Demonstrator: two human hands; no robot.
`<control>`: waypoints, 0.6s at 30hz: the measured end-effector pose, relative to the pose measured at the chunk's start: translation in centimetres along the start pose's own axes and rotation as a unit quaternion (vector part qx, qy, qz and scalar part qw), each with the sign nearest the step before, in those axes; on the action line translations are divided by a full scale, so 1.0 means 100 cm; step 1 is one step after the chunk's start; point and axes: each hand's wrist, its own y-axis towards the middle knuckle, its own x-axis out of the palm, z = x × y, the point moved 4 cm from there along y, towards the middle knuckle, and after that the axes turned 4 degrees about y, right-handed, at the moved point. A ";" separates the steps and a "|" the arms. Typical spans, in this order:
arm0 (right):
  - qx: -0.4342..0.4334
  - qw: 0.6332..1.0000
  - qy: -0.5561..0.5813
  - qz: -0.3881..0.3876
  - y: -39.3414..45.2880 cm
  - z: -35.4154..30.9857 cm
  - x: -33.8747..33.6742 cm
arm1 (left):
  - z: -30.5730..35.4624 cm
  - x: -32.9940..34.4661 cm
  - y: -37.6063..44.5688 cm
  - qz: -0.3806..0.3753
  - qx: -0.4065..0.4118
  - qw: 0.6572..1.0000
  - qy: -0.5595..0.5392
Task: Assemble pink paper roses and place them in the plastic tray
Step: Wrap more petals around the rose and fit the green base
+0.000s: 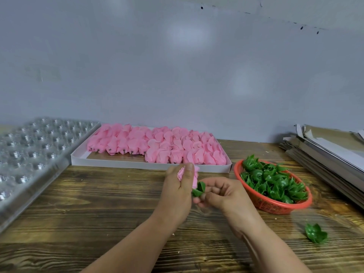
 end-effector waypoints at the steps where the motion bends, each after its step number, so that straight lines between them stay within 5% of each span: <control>1: 0.004 1.000 0.010 0.008 0.001 0.001 -0.001 | -0.003 0.000 0.000 -0.005 -0.008 1.000 -0.013; 10: 0.015 0.996 0.019 0.087 0.004 0.003 -0.009 | -0.011 0.003 -0.001 -0.032 -0.036 0.999 -0.024; 18: 0.017 0.998 -0.031 0.046 0.001 -0.002 -0.004 | -0.008 0.003 -0.003 -0.021 -0.036 0.999 -0.035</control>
